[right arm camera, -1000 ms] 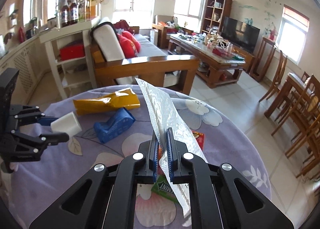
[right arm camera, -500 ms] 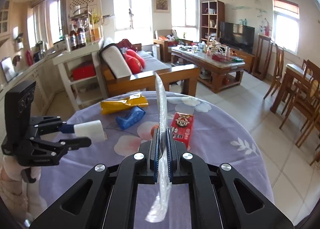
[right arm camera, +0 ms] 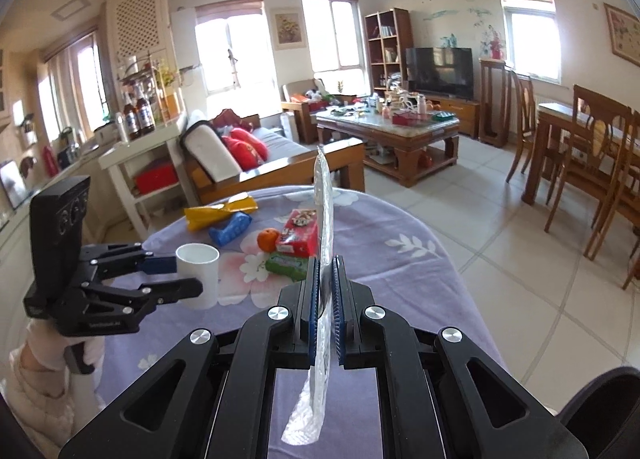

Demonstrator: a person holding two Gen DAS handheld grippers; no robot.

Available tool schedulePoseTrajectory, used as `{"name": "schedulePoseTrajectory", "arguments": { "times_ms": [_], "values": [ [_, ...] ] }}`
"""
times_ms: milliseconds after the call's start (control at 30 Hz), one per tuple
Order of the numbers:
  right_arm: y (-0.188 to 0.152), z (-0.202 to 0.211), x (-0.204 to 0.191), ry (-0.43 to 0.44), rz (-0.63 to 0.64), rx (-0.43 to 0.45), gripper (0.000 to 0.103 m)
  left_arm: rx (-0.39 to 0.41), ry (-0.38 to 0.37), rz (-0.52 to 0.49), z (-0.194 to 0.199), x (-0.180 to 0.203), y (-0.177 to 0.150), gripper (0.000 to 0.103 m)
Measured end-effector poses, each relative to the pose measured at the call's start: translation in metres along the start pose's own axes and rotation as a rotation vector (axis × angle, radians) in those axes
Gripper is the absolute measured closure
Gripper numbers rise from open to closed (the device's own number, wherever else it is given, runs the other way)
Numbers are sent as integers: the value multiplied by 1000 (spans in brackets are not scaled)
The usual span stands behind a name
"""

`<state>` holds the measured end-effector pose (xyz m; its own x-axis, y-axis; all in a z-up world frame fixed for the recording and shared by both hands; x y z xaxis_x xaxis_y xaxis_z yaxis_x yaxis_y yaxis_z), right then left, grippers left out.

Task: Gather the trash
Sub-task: 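Lift both items and carry them over the black bin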

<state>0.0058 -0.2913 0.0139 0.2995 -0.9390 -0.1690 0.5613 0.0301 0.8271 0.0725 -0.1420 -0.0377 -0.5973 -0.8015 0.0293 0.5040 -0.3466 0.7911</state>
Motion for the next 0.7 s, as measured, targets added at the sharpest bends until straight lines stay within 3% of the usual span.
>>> {"name": "schedulePoseTrajectory", "arguments": {
  "times_ms": [700],
  "values": [
    [-84,179,138,-217,-191,116,95,-3,-245,-210,-43,182,26,63]
  ]
}}
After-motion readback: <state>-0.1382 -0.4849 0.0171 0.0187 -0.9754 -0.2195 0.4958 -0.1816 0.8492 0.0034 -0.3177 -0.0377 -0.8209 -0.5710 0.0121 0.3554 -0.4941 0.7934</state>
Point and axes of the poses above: each gripper's, at about its wrist camera, not at the fingertips, and z roughly against the way its jaws point, x to its right, y to its top, the point moved 5 cm from there along -z, roughly the way its jaws point, and after that the axes turned 5 degrees about y, right-handed, at the moved point
